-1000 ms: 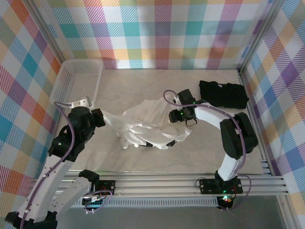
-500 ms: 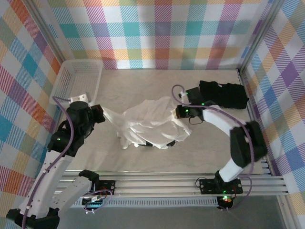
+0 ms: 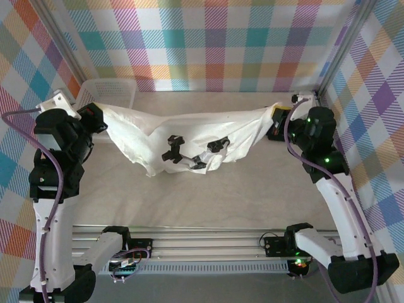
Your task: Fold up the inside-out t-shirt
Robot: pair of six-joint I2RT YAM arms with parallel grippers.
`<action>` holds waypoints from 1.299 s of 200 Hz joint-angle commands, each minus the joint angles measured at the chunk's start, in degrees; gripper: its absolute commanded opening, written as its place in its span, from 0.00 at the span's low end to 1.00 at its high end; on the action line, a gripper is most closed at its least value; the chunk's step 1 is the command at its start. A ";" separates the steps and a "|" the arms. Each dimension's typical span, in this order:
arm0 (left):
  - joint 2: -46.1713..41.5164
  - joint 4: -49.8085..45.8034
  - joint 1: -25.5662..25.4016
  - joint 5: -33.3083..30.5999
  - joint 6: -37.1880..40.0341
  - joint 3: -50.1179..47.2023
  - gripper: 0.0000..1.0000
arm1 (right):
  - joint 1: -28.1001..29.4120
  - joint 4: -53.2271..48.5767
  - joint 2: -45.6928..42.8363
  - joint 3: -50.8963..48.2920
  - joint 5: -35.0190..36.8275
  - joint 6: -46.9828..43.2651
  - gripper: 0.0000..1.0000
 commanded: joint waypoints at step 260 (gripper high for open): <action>-3.12 1.22 6.18 10.08 4.99 -25.98 0.00 | 18.92 -1.61 22.13 -27.76 5.88 16.83 0.52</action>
